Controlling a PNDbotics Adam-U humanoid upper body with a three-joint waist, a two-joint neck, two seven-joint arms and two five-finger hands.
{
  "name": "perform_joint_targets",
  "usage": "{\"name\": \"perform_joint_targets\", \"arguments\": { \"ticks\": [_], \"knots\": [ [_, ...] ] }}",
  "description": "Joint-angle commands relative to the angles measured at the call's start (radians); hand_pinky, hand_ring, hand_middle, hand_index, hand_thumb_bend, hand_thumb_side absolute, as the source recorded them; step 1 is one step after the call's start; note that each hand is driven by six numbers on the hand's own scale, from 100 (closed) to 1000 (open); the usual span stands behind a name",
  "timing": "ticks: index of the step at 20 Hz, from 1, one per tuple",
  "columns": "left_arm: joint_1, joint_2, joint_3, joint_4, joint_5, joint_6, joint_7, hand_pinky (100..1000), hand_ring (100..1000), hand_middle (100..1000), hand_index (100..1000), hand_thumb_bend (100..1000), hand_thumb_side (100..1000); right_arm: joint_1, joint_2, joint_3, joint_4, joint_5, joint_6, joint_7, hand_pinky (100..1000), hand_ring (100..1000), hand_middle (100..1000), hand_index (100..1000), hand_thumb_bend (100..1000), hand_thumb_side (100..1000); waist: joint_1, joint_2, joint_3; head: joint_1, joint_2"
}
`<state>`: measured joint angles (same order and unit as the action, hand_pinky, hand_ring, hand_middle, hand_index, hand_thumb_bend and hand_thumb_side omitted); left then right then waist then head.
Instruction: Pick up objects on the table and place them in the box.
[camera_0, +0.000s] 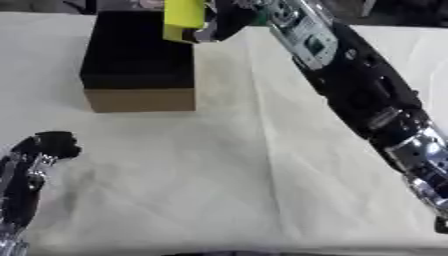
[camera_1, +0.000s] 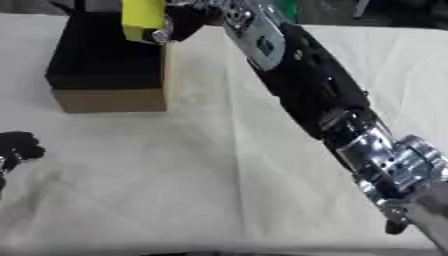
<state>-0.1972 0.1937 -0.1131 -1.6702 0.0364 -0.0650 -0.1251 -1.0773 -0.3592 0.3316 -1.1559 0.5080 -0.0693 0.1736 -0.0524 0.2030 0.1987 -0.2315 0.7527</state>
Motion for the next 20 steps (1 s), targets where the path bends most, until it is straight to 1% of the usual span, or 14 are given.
{"name": "perform_joint_targets", "arguments": {
  "ticks": [1,7,9,11,13,14,16,17,19,20],
  "knots": [
    [-0.029,0.008,-0.015,-0.022,0.010,-0.001,-0.018,698,616,581,678,449,680,-0.041,0.013,-0.036,0.064,-0.004,-0.008,-0.027,680,724,399,593,446,217,0.000,-0.010,0.016,-0.027,-0.023],
    [-0.081,-0.001,-0.044,-0.029,0.027,0.002,-0.048,698,616,580,677,449,666,-0.054,0.031,-0.074,0.179,0.045,-0.022,-0.077,680,731,416,616,435,249,-0.013,0.002,0.088,-0.084,-0.052],
    [-0.093,-0.004,-0.050,-0.030,0.032,0.003,-0.054,698,616,580,677,450,663,-0.055,0.036,-0.085,0.217,0.063,-0.030,-0.091,682,735,427,628,439,262,-0.015,0.005,0.105,-0.100,-0.058],
    [-0.103,-0.007,-0.054,-0.032,0.037,0.004,-0.059,697,616,580,677,450,660,-0.055,0.043,-0.095,0.252,0.083,-0.040,-0.104,687,745,456,658,446,279,-0.017,0.007,0.118,-0.114,-0.064],
    [-0.110,-0.011,-0.057,-0.033,0.041,0.005,-0.062,697,616,580,677,451,658,-0.054,0.048,-0.100,0.276,0.103,-0.053,-0.113,698,764,497,697,470,298,-0.017,0.009,0.124,-0.122,-0.067],
    [-0.113,-0.012,-0.057,-0.033,0.042,0.006,-0.064,697,616,580,677,451,657,-0.053,0.050,-0.102,0.285,0.111,-0.063,-0.112,709,781,534,725,502,320,-0.017,0.010,0.125,-0.124,-0.068],
    [-0.117,-0.014,-0.059,-0.034,0.045,0.007,-0.066,697,616,580,677,451,657,-0.049,0.056,-0.103,0.298,0.121,-0.086,-0.099,725,807,608,782,534,345,-0.018,0.012,0.125,-0.127,-0.067],
    [-0.118,-0.015,-0.060,-0.033,0.046,0.008,-0.067,697,616,580,677,451,657,-0.048,0.059,-0.103,0.303,0.125,-0.096,-0.090,728,813,627,796,542,355,-0.018,0.013,0.124,-0.127,-0.066],
    [-0.120,-0.016,-0.061,-0.033,0.047,0.008,-0.069,697,616,580,677,452,656,-0.044,0.063,-0.103,0.308,0.134,-0.109,-0.075,743,837,695,838,570,374,-0.018,0.013,0.122,-0.126,-0.064],
    [-0.120,-0.017,-0.062,-0.033,0.047,0.009,-0.069,697,616,580,677,452,656,-0.043,0.064,-0.103,0.310,0.137,-0.114,-0.066,747,843,710,848,594,371,-0.018,0.013,0.121,-0.124,-0.062]
  ]
}}
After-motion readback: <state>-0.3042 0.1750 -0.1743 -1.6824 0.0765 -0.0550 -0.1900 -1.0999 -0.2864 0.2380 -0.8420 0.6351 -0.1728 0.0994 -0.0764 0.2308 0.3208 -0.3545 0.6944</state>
